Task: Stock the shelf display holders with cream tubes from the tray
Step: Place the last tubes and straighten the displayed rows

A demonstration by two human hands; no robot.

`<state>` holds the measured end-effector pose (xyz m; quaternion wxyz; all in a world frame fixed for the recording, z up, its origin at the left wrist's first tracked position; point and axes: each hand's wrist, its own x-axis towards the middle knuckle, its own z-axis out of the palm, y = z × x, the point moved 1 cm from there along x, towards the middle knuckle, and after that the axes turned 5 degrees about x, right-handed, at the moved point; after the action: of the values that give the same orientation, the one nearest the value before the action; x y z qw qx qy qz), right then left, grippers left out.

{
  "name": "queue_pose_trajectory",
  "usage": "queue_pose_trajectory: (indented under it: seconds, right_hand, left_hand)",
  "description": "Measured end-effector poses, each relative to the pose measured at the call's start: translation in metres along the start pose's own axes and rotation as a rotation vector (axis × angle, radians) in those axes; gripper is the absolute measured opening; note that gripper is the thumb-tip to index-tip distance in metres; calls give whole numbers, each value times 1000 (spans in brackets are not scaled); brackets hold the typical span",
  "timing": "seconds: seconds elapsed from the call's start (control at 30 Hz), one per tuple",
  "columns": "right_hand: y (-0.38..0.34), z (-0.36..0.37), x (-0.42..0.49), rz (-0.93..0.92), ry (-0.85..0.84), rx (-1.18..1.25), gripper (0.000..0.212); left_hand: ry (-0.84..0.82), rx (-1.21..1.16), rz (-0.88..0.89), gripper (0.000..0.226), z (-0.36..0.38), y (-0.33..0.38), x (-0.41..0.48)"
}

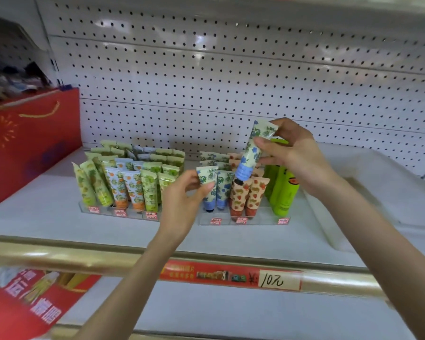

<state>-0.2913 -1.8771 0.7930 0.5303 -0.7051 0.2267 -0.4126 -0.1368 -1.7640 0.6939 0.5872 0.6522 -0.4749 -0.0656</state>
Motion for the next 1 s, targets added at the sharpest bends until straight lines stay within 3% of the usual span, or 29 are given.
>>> queue_pose_trajectory:
  seconds: [0.2, 0.43, 0.67, 1.0]
  right_hand:
    - [8, -3, 2, -2, -32, 12, 16]
    - [14, -2, 3, -15, -58, -27, 17]
    - [23, -1, -1, -28, -44, -65, 16]
    - [24, 10, 0, -72, -69, -110, 12]
  left_hand:
    - [1, 6, -34, 7, 7, -14, -1]
    - [-16, 72, -58, 20, 13, -19, 3]
    - [-58, 99, -63, 11, 19, -31, 2]
    - [-100, 107, -115, 20, 13, -28, 4]
